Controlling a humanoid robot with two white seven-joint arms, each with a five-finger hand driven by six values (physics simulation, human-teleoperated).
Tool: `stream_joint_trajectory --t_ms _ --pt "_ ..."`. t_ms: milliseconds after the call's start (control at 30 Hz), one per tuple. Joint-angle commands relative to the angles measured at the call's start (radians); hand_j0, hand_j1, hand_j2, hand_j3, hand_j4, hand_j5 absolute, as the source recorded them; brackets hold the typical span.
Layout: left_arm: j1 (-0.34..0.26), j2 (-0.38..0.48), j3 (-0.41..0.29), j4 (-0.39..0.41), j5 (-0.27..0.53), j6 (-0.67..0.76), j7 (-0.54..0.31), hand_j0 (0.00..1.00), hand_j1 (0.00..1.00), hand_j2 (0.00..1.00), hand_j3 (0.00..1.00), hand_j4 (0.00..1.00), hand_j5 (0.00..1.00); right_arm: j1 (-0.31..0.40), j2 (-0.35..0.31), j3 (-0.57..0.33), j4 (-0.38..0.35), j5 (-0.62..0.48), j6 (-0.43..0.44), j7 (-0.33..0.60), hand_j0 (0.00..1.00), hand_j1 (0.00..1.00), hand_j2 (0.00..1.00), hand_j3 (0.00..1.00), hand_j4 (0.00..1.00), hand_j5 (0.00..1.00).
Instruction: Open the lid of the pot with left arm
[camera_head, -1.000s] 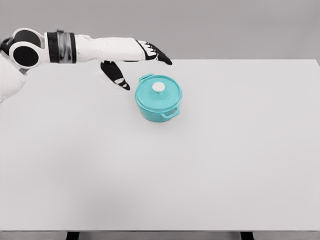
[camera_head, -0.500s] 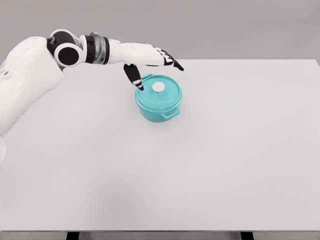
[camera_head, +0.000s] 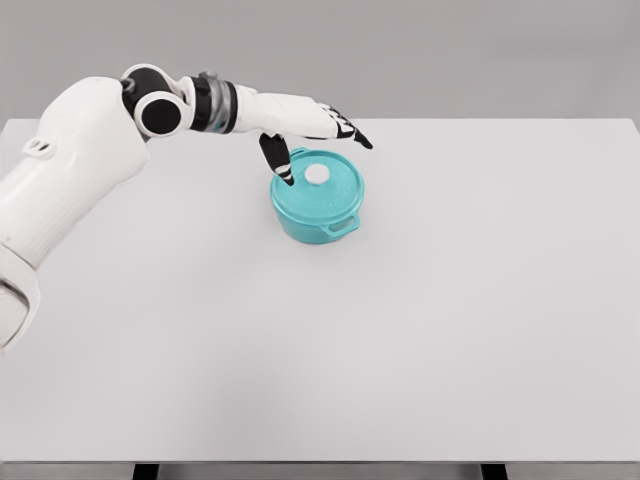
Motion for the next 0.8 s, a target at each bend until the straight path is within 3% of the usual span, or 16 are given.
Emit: stream_joint_trajectory --t_ms 0,300,467,767 --pt "0.000 -0.005 0.002 0.009 0.005 0.003 0.000 1.00 1.00 1.00 1.00 1.00 1.00 0.000 0.000 0.000 0.000 0.001 0.000 0.000 1.00 1.00 1.00 1.00 1.00 1.00" --pt "0.005 -0.005 -0.014 0.008 0.003 0.003 0.000 0.99 0.99 0.99 0.99 0.99 0.99 0.000 0.000 0.000 0.000 0.001 0.000 0.000 1.00 1.00 1.00 1.00 1.00 1.00" --pt "0.005 -0.005 -0.014 0.006 0.003 0.003 0.000 0.84 0.84 0.84 0.84 0.84 0.84 0.000 0.000 0.000 0.000 0.001 0.000 0.000 1.00 1.00 1.00 1.00 1.00 1.00" --pt "0.008 -0.003 -0.015 0.011 -0.016 0.003 0.000 0.85 0.85 0.85 0.85 0.85 0.85 0.000 0.000 0.000 0.000 0.001 0.000 0.000 1.00 1.00 1.00 1.00 1.00 1.00"
